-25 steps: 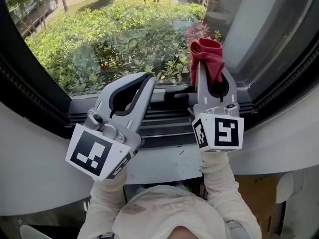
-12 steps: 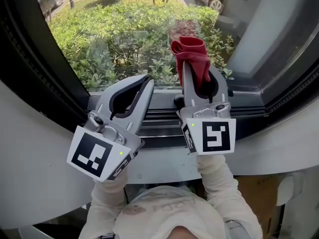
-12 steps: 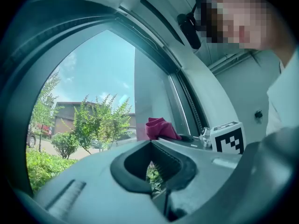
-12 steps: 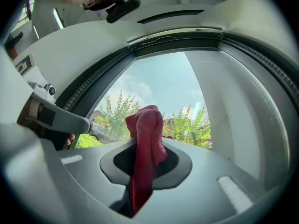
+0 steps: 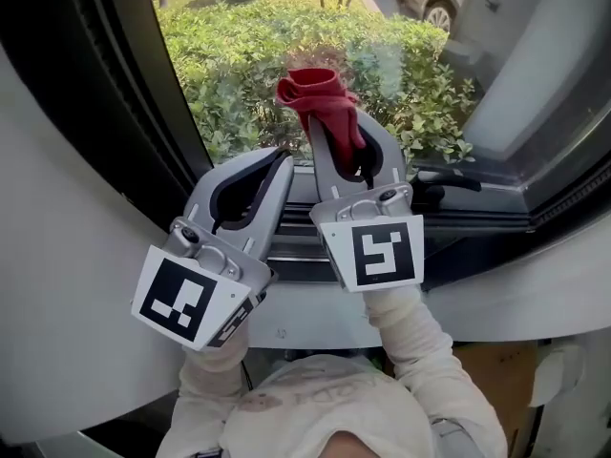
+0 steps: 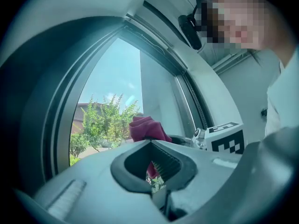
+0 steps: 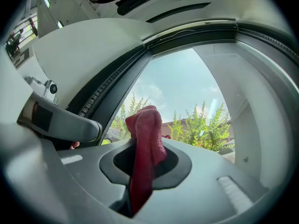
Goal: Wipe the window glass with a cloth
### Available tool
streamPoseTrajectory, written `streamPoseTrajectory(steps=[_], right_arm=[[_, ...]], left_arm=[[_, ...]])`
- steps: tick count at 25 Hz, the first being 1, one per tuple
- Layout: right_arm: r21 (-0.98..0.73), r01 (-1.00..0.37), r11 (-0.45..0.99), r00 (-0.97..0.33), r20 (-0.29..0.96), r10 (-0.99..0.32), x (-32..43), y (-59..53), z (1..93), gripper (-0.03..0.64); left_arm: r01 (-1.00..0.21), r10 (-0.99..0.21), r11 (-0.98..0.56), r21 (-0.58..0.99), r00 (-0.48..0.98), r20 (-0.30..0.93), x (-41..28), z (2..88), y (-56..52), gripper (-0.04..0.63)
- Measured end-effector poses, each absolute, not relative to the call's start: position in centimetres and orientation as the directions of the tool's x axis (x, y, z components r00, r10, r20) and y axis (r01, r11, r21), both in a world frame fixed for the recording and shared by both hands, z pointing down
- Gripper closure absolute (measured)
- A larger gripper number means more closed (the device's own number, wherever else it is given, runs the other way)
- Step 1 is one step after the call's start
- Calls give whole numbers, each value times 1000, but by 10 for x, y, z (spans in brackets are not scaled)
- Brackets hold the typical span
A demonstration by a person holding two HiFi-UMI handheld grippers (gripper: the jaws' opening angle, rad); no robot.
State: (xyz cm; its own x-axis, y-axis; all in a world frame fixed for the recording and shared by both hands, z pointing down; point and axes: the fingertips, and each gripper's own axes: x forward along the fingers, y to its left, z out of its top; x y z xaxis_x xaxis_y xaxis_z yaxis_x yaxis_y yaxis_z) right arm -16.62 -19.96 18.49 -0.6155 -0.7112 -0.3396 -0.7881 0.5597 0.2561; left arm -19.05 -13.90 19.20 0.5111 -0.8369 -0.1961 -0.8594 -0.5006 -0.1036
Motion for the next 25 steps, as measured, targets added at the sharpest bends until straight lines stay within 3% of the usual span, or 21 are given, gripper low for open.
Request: streamPoseTrajectory(steps=[11, 25], right_arm=[[217, -706, 674, -708, -241, -664, -147, -182, 201, 546], [100, -703, 704, -707, -205, -677, -30, -100, 227, 546]], left_arm=[[-865, -840, -493, -98, 502, -206, -182, 190, -122, 495], [-799, -788, -593, -99, 601, -133, -99, 221, -94, 495]])
